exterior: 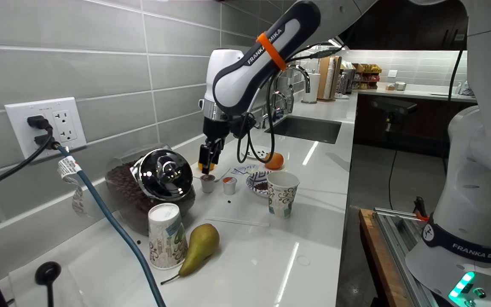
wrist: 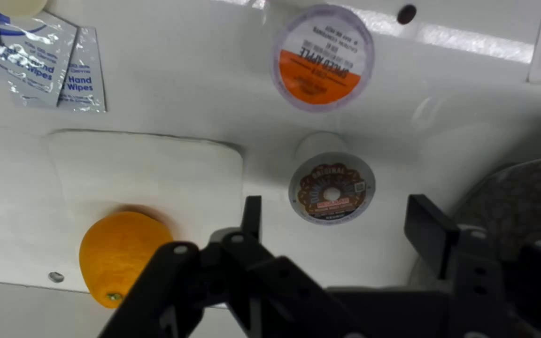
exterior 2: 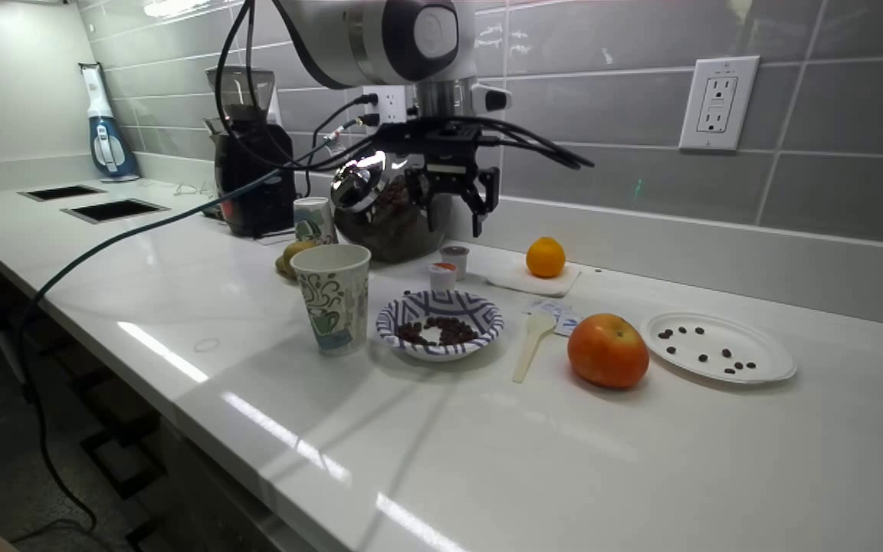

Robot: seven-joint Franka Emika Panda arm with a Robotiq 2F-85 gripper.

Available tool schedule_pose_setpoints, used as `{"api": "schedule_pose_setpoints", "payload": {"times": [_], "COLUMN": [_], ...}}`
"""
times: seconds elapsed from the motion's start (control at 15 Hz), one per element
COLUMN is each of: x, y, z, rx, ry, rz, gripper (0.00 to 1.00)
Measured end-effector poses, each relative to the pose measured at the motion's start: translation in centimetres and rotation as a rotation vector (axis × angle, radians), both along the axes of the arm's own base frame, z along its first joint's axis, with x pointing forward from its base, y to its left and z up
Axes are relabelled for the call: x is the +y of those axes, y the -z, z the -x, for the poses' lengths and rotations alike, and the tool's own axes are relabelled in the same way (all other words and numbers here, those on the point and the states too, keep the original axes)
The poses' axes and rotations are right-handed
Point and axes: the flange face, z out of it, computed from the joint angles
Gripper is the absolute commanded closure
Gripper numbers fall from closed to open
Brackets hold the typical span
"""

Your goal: Move the two small white containers and place them under the socket on the right

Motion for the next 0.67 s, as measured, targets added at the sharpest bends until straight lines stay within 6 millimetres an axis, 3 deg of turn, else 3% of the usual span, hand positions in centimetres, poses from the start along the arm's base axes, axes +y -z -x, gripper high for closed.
{"api": "schedule_pose_setpoints", "payload": {"times": [0.07, 0.47, 0.67], "x": [0.1, 0.4, 0.3], "y": [0.2, 1.8, 2.4], "z": [-0.2, -1.0, -1.3], "rx": [-0.001, 0.012, 0.018], "ry": [-0.002, -0.008, -0.009], "rz": [0.000, -0.007, -0.008], "gripper": [0.27, 0.22, 0.27]}}
